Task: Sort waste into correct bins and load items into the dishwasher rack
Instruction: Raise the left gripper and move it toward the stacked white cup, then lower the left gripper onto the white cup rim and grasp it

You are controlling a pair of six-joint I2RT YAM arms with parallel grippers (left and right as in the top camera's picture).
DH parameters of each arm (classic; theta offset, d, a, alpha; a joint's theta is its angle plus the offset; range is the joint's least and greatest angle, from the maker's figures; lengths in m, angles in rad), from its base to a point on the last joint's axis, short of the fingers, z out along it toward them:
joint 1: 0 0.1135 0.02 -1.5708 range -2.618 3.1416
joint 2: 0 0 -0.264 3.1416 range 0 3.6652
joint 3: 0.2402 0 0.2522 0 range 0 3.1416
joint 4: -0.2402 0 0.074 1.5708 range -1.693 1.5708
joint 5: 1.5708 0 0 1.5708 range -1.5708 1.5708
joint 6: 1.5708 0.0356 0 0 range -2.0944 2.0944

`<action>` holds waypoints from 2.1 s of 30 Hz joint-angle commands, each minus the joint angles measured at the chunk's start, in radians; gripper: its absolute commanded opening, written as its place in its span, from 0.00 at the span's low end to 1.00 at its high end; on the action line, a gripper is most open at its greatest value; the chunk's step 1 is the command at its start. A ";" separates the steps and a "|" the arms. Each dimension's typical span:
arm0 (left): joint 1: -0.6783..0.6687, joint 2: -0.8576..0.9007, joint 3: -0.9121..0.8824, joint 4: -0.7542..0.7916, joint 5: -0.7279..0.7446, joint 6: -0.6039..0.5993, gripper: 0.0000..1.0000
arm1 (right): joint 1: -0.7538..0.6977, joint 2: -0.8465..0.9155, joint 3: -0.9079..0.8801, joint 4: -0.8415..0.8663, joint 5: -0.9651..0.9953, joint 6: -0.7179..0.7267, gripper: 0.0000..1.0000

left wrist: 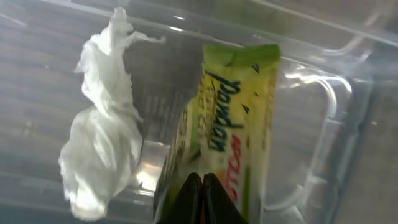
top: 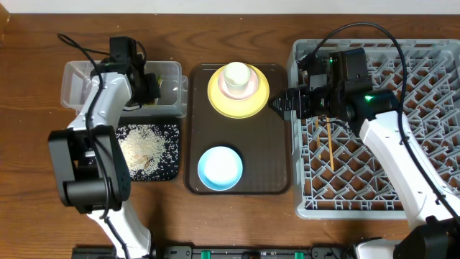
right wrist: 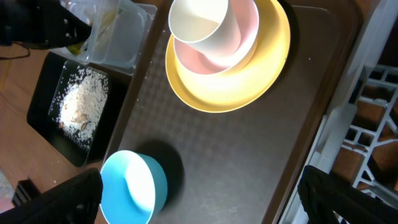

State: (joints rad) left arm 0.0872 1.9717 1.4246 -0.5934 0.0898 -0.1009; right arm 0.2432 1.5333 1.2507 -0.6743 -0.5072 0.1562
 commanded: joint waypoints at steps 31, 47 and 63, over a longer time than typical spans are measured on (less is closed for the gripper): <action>-0.183 -0.090 0.385 -0.335 0.486 -0.164 0.52 | 0.007 -0.009 0.011 0.001 -0.013 0.003 0.99; -0.456 -0.034 0.364 -0.231 -0.105 -0.305 0.42 | 0.007 -0.009 0.012 0.001 -0.013 0.003 0.99; -0.456 0.106 0.364 -0.145 -0.098 -0.354 0.40 | 0.007 -0.009 0.011 0.001 -0.013 0.003 0.99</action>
State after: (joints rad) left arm -0.3733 2.0594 1.7947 -0.7464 0.0143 -0.4343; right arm 0.2432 1.5333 1.2507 -0.6739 -0.5072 0.1562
